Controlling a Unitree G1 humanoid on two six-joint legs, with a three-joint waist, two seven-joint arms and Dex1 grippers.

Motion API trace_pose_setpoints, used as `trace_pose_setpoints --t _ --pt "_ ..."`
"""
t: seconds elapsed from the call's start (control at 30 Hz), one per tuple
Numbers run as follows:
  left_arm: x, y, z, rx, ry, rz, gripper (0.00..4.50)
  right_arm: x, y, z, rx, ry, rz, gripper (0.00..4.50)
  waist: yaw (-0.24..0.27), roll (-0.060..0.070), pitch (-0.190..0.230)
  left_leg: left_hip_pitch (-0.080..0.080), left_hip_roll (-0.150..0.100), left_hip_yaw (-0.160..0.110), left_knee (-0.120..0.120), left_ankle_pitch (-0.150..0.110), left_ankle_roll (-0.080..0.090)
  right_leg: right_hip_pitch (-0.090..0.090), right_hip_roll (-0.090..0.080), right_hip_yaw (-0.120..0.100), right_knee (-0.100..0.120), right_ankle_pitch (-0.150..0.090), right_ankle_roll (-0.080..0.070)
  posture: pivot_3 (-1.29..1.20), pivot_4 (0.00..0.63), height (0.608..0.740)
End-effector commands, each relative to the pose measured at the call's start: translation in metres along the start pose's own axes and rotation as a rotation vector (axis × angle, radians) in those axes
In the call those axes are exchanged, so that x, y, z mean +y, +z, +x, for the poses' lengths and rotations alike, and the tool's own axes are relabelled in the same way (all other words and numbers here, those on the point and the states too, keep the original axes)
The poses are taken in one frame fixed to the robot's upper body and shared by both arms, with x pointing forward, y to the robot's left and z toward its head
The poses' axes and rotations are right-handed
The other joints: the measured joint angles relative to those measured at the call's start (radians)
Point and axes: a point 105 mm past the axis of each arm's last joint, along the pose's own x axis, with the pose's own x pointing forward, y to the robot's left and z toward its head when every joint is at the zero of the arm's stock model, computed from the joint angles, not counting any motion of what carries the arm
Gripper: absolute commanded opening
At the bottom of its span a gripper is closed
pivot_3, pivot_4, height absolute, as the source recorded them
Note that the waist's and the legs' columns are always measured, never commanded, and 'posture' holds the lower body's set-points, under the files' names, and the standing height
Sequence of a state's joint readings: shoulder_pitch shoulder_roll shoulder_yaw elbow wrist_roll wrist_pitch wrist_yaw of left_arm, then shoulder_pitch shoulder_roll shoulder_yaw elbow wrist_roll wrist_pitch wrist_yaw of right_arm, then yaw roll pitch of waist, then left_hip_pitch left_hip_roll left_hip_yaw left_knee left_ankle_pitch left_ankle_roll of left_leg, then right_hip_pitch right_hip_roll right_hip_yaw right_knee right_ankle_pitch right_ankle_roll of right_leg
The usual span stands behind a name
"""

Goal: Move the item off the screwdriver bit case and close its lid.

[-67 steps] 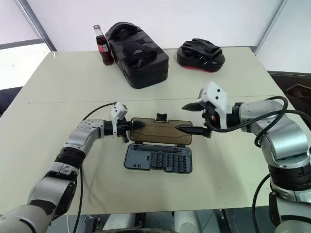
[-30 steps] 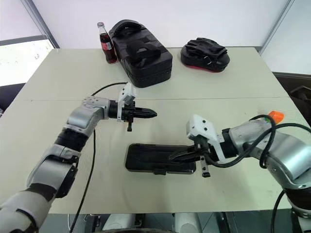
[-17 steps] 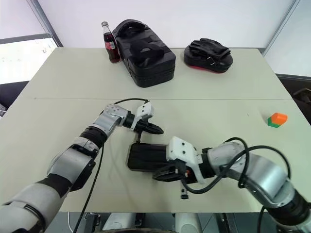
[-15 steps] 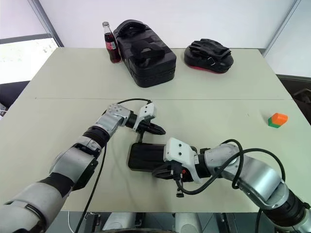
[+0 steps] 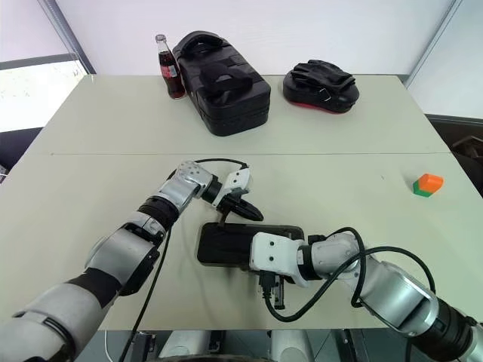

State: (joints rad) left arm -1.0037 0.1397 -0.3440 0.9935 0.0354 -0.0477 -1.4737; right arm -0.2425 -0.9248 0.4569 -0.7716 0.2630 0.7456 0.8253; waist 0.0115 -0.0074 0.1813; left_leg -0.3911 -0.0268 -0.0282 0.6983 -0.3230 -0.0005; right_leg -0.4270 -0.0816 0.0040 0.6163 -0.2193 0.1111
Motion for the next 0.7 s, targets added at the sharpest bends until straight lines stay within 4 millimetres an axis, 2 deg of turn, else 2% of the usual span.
trace_pose_setpoints --t 0.03,0.27,0.43,0.7 --pt "-0.006 0.0 0.006 0.003 -0.029 0.016 0.0 0.001 0.004 -0.002 -0.004 0.006 -0.044 0.01 0.0 0.0 0.0 0.0 0.0 0.0 0.0 0.0 0.0 0.0 0.0 0.0 0.0 0.0 0.0 0.0 0.15 0.74" --pt "-0.018 0.001 0.014 -0.006 -0.082 0.02 0.0 -0.005 -0.006 0.006 0.037 -0.04 -0.066 0.01 0.001 0.0 0.0 0.0 0.0 0.0 0.0 0.0 0.0 0.0 0.0 0.0 0.0 0.0 0.0 0.0 0.15 0.74" --pt "-0.032 -0.001 0.018 0.003 -0.152 0.001 0.0 -0.014 -0.011 0.007 0.089 -0.137 -0.1 0.01 0.0 0.0 0.0 0.0 0.0 0.0 0.0 0.0 0.0 0.0 0.0 0.0 0.001 0.0 0.0 0.0 0.15 0.74" --pt "-0.04 -0.003 0.024 0.007 -0.177 -0.007 0.0 -0.028 -0.006 0.004 0.17 -0.288 -0.096 0.01 -0.001 0.0 0.0 0.001 0.001 0.0 0.0 0.0 0.0 0.0 0.001 0.0 0.001 0.0 0.0 0.0 0.15 0.74"
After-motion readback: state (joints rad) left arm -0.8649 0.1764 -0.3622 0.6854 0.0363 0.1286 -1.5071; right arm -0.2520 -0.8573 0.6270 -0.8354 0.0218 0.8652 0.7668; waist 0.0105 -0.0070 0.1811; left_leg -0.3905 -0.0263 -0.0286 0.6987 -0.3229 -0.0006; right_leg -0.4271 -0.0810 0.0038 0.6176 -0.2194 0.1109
